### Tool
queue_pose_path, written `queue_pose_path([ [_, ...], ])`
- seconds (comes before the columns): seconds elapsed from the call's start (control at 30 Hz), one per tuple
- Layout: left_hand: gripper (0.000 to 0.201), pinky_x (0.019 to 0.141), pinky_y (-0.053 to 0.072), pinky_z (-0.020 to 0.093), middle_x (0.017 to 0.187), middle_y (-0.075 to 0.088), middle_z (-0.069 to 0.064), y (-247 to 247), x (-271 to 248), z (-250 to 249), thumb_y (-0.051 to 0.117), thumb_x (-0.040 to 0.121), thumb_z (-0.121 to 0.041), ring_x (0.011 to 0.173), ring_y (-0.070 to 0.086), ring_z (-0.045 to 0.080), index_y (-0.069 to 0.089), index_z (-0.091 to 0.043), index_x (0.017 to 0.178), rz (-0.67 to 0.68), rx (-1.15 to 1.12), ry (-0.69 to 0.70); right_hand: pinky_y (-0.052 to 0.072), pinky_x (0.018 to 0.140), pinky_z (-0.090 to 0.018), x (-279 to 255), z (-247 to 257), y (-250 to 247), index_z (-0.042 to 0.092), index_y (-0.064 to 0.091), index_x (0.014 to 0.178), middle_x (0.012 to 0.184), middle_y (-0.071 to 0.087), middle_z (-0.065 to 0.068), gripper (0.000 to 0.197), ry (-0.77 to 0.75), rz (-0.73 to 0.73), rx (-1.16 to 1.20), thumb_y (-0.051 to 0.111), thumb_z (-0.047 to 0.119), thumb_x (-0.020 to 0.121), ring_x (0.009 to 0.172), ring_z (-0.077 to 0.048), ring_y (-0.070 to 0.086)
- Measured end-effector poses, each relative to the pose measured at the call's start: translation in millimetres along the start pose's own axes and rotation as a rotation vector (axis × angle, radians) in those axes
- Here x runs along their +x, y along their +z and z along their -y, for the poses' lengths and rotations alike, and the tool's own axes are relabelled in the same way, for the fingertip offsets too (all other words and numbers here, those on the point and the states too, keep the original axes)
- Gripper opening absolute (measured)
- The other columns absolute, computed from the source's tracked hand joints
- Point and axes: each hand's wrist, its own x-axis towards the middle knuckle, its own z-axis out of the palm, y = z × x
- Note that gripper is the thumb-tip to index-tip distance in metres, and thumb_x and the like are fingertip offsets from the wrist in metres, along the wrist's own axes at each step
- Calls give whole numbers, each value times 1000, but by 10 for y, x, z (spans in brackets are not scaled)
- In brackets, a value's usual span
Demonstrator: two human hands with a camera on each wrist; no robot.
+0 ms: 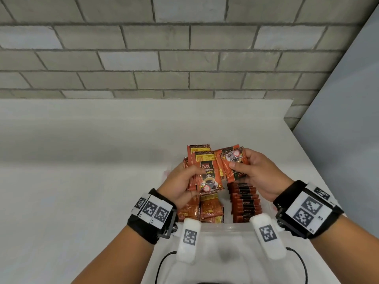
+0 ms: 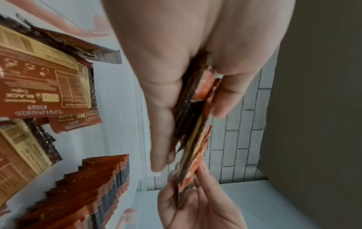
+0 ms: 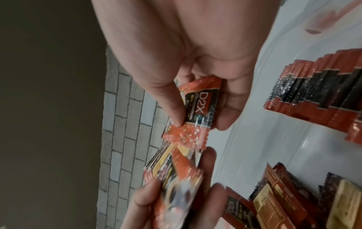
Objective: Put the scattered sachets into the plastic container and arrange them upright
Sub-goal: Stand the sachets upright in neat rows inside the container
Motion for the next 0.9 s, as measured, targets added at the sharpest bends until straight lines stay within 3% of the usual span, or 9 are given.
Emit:
queue_pose_path([
  [0.1,25,82,53,43,98,74,1,33,-4,0,66,81,-11,94,70,19,64,-19,104,-51,127,60,56,72,-32,-14,-41,33,10,55,113,105,70,-9,24,50,29,58,58,5,90,88,-18,69],
  [0.23,15,62,56,27,96,75,-2,83,26,6,63,87,-13,90,71,11,65,-20,100,-75,164,118,57,82,-42,-23,-92,110,12,54,117,109,69,-9,29,69,42,28,60,8,89,94,-22,69],
  [0.33,13,67,60,38,97,75,5,68,58,-36,57,93,-19,89,72,21,63,-17,104,-83,75,90,58,71,-34,-22,-87,112,9,54,118,107,69,-10,31,45,11,46,60,3,89,91,-19,69],
  [0.43,13,73,58,47,92,75,9,25,56,-91,49,96,-14,84,72,26,60,-13,102,-54,-42,33,57,70,-32,-21,-60,73,7,53,121,107,69,-10,33,26,-37,81,59,3,89,90,-18,68],
  [0.67,38,65,60,36,110,69,20,15,46,-34,64,82,-16,97,69,33,61,-4,118,1,105,98,56,75,-34,-22,-37,142,12,55,121,112,69,-9,33,55,35,142,58,5,89,98,-21,68],
  [0.8,22,72,57,46,107,69,20,-20,58,-78,55,93,-9,92,69,32,62,-6,113,7,62,46,53,70,-29,-13,3,151,13,56,116,106,70,-6,28,30,-31,104,57,4,90,89,-15,68],
  [0.9,17,70,59,44,101,68,23,-48,45,-76,58,89,-2,84,69,32,64,-3,105,42,119,89,54,77,-34,3,28,124,11,55,118,106,69,-9,30,43,-46,145,57,2,90,89,-18,67],
])
